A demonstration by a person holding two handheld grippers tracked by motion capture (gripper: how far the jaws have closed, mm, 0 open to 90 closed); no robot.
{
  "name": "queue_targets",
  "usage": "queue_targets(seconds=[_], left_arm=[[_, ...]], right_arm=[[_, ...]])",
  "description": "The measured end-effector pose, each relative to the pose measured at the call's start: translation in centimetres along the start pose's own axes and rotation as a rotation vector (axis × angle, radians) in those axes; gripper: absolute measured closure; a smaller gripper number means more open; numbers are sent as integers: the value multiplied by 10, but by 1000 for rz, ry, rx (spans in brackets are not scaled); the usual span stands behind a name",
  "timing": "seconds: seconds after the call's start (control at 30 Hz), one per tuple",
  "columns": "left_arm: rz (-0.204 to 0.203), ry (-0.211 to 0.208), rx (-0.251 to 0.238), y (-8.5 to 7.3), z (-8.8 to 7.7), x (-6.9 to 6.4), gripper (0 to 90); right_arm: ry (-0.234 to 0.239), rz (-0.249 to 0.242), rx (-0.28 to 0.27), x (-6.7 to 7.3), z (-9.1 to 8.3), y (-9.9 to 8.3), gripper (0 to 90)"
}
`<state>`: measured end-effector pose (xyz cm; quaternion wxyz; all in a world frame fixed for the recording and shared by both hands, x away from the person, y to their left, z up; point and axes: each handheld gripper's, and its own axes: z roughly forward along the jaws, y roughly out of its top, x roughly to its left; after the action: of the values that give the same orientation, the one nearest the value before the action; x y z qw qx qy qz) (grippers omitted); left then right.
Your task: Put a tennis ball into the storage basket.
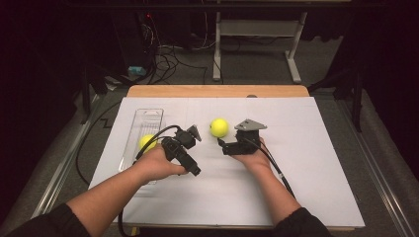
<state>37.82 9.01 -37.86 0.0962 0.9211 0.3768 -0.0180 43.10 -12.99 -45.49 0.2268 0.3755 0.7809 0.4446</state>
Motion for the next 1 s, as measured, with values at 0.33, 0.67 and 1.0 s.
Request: queue_targets(seconds=[0.33, 0.67, 1.0], left_arm=[[11, -6, -9, -2, 0, -1, 5], [12, -13, -14, -3, -2, 0, 5], [17, -19, -13, -2, 0, 0, 6]], right_arm=[[-13, -2, 55, -1, 33, 14, 103], [-14, 10, 117, -1, 51, 18, 190], [-19, 5, 124, 1, 51, 17, 265]])
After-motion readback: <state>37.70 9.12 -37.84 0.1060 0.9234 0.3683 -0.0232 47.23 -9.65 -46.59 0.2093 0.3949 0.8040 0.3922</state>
